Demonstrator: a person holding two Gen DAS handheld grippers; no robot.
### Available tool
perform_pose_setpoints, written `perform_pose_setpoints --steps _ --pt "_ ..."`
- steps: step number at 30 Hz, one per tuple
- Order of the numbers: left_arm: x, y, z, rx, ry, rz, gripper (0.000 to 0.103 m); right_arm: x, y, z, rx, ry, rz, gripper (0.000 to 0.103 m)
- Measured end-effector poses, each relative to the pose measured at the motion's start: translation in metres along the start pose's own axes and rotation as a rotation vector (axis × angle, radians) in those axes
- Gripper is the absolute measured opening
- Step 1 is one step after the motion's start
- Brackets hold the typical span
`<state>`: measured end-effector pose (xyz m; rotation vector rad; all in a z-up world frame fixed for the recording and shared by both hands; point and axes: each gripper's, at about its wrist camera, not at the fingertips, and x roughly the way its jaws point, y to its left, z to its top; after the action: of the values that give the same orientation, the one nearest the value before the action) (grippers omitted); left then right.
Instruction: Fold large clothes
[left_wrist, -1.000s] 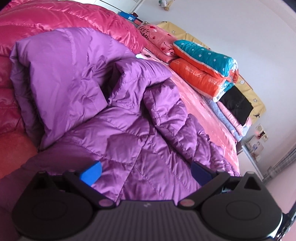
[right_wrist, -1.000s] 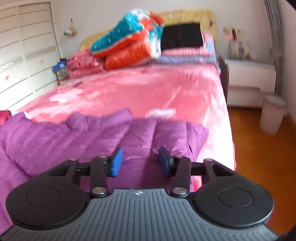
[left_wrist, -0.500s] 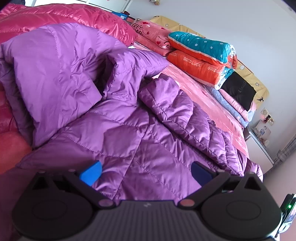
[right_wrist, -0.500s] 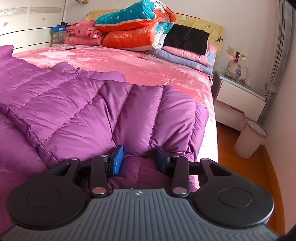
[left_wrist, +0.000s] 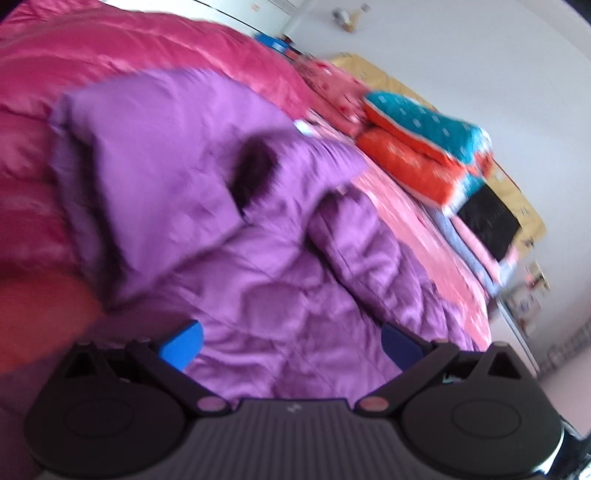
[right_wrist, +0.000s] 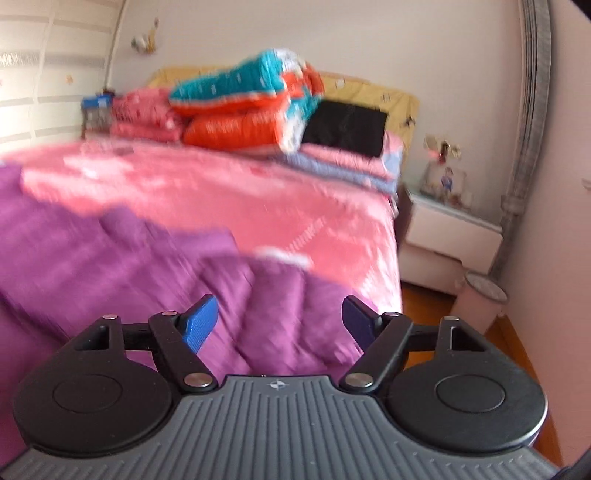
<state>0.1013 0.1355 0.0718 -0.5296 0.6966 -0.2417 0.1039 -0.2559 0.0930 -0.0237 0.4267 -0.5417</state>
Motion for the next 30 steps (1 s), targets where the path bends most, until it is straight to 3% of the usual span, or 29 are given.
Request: perform_pose_setpoints --steps 5,12,17,25,28,30 --pt "-0.022 0.009 0.008 0.003 -0.137 0.125 0.102 0.003 0.05 0.028 0.035 -0.009 0.193 0.1" --pt "-0.037 0.038 0.022 -0.091 -0.193 0.184 0.102 0.036 0.132 0.054 0.082 0.04 0.395 0.101" --pt "-0.04 0.047 0.031 -0.097 -0.192 0.164 0.1 0.064 0.178 0.063 0.098 0.096 0.437 0.101" --pt "-0.031 0.058 0.041 -0.117 -0.176 0.171 0.083 0.096 0.232 0.038 -0.056 0.224 0.401 0.103" --pt "-0.027 0.061 0.045 -0.128 -0.173 0.162 0.07 0.097 0.241 0.025 -0.088 0.231 0.386 0.103" --pt "-0.025 0.065 0.046 -0.144 -0.166 0.167 0.056 0.1 0.244 0.023 -0.104 0.23 0.378 0.103"
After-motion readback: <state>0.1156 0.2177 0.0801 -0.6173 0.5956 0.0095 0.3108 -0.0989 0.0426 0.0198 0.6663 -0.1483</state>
